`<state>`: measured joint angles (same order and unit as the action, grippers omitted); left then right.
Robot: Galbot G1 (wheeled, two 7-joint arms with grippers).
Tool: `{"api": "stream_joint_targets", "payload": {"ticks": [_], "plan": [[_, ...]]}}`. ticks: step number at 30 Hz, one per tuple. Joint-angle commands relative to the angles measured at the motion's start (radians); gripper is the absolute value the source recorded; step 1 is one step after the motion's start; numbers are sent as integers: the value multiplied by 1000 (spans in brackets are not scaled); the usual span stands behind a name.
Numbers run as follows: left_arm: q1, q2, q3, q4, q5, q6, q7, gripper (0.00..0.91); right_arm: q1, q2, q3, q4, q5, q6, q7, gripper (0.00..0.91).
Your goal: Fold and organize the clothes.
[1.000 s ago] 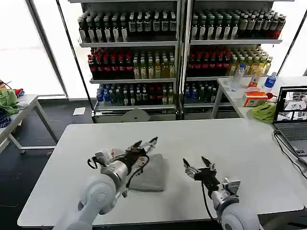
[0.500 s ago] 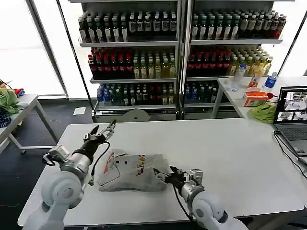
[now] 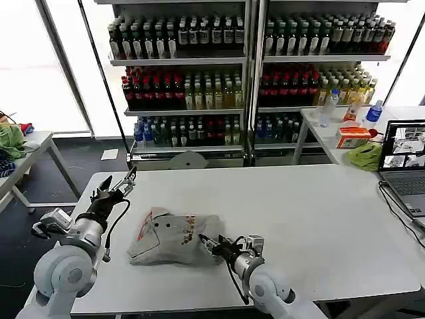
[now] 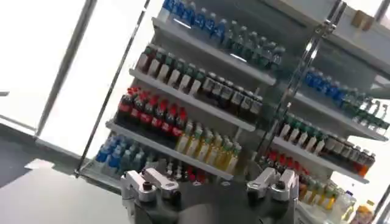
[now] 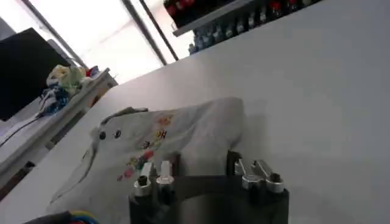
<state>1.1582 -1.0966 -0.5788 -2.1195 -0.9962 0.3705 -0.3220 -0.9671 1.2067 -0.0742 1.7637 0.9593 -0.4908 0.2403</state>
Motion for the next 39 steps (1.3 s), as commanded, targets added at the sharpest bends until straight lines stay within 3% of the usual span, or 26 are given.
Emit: {"api": "stream_joint_targets", "payload": {"ticks": [1,4,8,17,21,22,23,24,29,36,39], "plan": [[24,5,-41,-2,11,-6,12,907,14,-8,-7,-10,-124,34,-60,0],[25,7,-45,1,7,-4,30,907,0,-34,27,16,-261,-4,-50,0],[26,5,-45,1,7,-2,36,907,-26,-68,80,59,-273,-35,-41,0],[20,-2,-40,18,6,2,34,907,-115,-221,245,123,-372,-81,-91,0],[14,-6,-35,21,7,3,31,907,-138,-267,306,152,-362,-86,-103,0],[14,-7,-34,22,7,3,31,907,-144,-281,317,155,-362,-86,-109,161],[13,-7,-34,24,7,3,30,907,-148,-291,324,158,-363,-87,-114,736],[11,-8,-33,26,8,3,28,907,-151,-298,328,160,-357,-84,-123,907],[3,-15,-26,32,8,4,15,907,-148,-285,343,169,-375,-77,-115,907],[8,-6,-29,29,8,4,14,907,-154,-257,391,167,-450,-61,-51,907],[11,-2,-29,27,7,4,16,907,-148,-239,405,166,-460,6,-36,907]]}}
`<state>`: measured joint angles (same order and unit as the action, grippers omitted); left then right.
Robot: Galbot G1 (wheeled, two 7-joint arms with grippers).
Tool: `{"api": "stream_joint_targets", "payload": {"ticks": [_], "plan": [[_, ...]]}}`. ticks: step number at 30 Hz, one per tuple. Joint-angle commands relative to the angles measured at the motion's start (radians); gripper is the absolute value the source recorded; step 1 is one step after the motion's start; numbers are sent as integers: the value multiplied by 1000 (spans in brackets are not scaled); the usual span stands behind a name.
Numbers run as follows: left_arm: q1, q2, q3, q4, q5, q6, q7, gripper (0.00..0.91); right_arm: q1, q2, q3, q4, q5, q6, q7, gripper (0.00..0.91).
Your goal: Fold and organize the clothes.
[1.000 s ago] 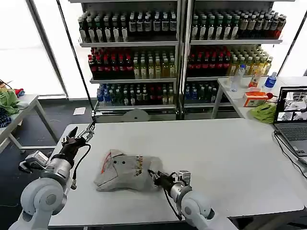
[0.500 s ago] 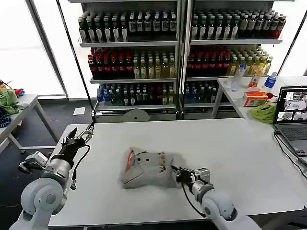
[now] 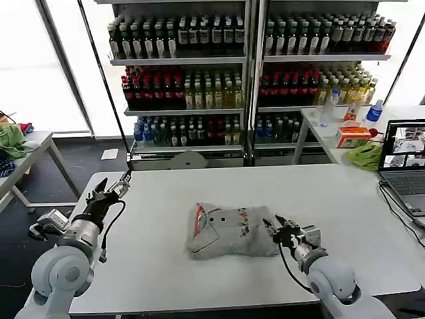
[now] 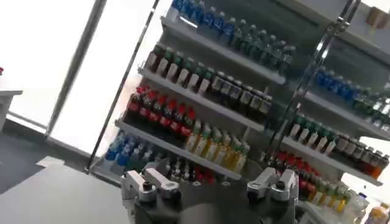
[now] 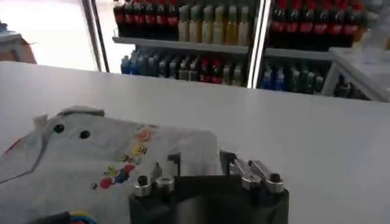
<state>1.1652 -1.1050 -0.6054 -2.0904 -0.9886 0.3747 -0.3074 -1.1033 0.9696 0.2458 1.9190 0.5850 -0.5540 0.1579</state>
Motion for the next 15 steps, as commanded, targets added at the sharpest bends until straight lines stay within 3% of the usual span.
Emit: {"api": "stream_joint_targets", "payload": {"ticks": [1,3,6,8,9,15], "plan": [[4,7,0,-3,1,-1,3,907,4,14,64,23,-79,110,42,907],[4,8,3,-6,7,-1,4,907,33,39,21,36,-81,131,44,907],[16,16,2,-18,10,-3,11,907,94,89,-64,25,-105,143,91,907],[27,20,-2,-22,12,-3,17,907,173,156,-166,-44,-191,72,223,907],[30,20,-2,-22,14,-3,17,907,184,174,-189,-61,-198,63,245,907],[51,1,-11,-31,29,-5,23,907,241,253,-313,-165,-133,59,250,907]]}}
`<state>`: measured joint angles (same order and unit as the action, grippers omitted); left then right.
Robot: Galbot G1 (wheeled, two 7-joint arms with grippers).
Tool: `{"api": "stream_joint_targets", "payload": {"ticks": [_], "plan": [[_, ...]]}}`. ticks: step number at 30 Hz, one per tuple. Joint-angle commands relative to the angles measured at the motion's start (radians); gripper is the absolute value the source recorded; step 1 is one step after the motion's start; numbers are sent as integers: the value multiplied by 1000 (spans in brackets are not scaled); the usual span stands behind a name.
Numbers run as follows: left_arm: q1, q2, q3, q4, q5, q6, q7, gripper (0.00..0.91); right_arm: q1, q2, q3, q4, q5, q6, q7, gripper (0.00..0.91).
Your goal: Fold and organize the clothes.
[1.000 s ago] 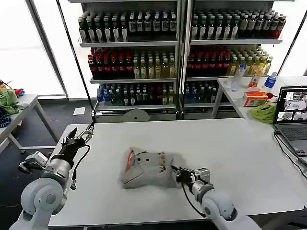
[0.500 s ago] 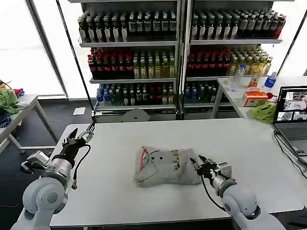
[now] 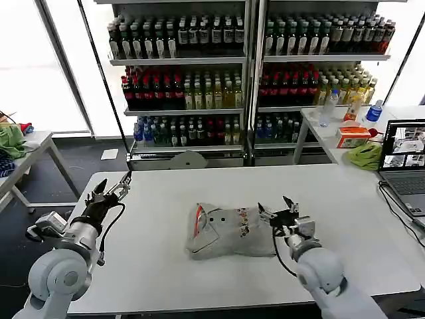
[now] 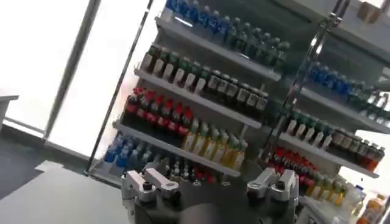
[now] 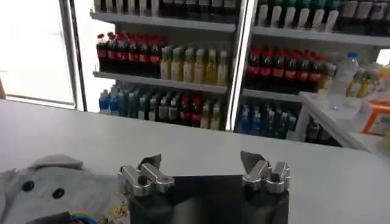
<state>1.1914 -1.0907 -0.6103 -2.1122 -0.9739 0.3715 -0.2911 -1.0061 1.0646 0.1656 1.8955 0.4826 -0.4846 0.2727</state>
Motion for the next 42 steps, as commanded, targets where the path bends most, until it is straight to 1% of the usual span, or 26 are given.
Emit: {"api": "stream_joint_targets", "payload": {"ticks": [1,4,6,7,8,9,12,15,18,21,23,27,28,29,30,34,36,38,40,42], "plan": [[31,-18,-10,-10,18,-3,10,907,151,175,-243,-167,-31,-10,130,907],[44,-26,-16,-13,17,-5,24,907,166,201,-261,-230,-27,9,81,907],[49,-30,-19,-14,17,-5,25,907,171,201,-280,-242,-29,-28,71,907],[49,-32,-21,-13,17,-5,26,907,173,198,-289,-250,-32,-62,71,907],[49,-31,-23,-12,17,-5,27,907,173,196,-296,-255,-37,-71,74,907],[50,-31,-24,-12,17,-4,27,907,172,190,-305,-264,-63,-93,76,907],[51,-30,-31,-11,16,-3,27,907,163,165,-319,-264,-97,-95,63,907],[49,-31,-31,-5,16,-4,27,907,159,156,-326,-272,-158,-95,37,907],[45,-37,-24,-2,18,-4,27,907,166,155,-336,-286,-170,-95,38,907],[44,-39,-18,-6,21,-5,26,907,168,163,-320,-264,-152,-92,45,907],[46,-38,-19,-8,21,-5,26,907,160,159,-299,-226,-138,-44,51,907],[60,-35,-30,-16,21,-6,33,907,123,128,-214,-89,-120,56,20,907],[65,-34,-32,-18,24,-7,36,907,111,121,-186,-64,-108,71,10,907],[72,-33,-33,-21,38,-9,42,907,92,99,-143,-15,-89,116,-3,907],[75,-32,-33,-21,47,-10,48,907,84,93,-126,4,-80,130,-7,907],[107,-14,-31,-26,119,-44,85,907,-6,39,10,135,-21,197,-40,907],[139,1,-33,-34,175,-72,124,907,-70,12,73,178,-19,224,-59,907],[183,16,-34,-40,275,-128,172,907,-128,-8,130,207,-23,253,-81,907],[231,23,-38,-48,358,-198,200,907,-214,-15,226,240,-24,280,-98,907],[291,17,-50,-64,451,-258,234,907,-291,-12,316,266,-4,314,-127,907]]}}
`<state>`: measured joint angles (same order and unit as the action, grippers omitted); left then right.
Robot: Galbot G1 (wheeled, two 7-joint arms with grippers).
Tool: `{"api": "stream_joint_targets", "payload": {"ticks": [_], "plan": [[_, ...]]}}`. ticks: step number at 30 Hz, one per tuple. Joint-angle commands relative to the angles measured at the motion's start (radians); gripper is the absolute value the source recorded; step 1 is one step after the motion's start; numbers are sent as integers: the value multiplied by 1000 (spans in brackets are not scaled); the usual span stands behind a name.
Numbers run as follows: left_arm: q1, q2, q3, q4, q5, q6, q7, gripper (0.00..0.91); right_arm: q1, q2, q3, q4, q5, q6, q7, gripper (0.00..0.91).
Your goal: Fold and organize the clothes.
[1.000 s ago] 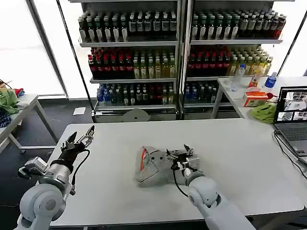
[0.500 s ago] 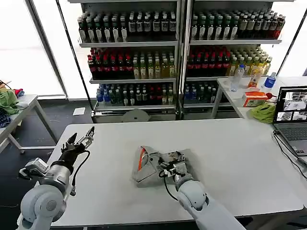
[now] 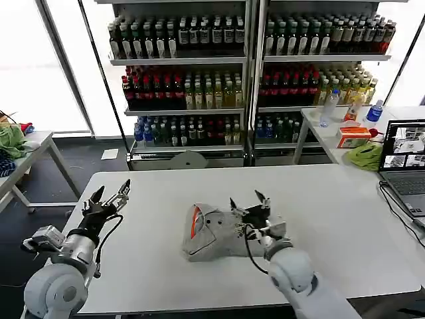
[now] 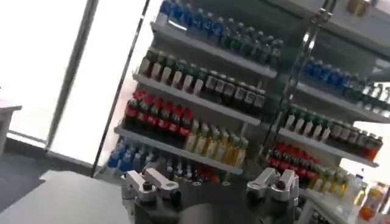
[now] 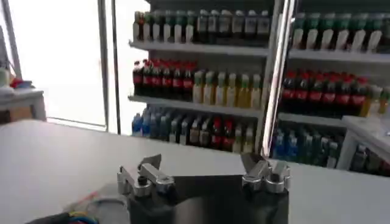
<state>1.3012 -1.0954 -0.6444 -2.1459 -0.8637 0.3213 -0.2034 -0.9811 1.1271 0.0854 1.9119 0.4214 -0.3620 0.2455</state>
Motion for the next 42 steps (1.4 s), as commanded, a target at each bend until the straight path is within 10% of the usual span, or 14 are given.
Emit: {"api": "stream_joint_targets", "payload": {"ticks": [1,9,24,42], "plan": [[211,16,-19,-35,346,-226,157,907,-362,-75,426,257,60,204,-114,907],[316,-38,-37,-71,452,-343,200,907,-606,-49,528,294,-51,365,-188,907],[256,-166,11,-41,546,-308,278,907,-612,16,534,201,-7,380,-223,907],[255,-101,-39,-29,502,-309,245,907,-684,-7,569,199,47,484,-288,907]]}}
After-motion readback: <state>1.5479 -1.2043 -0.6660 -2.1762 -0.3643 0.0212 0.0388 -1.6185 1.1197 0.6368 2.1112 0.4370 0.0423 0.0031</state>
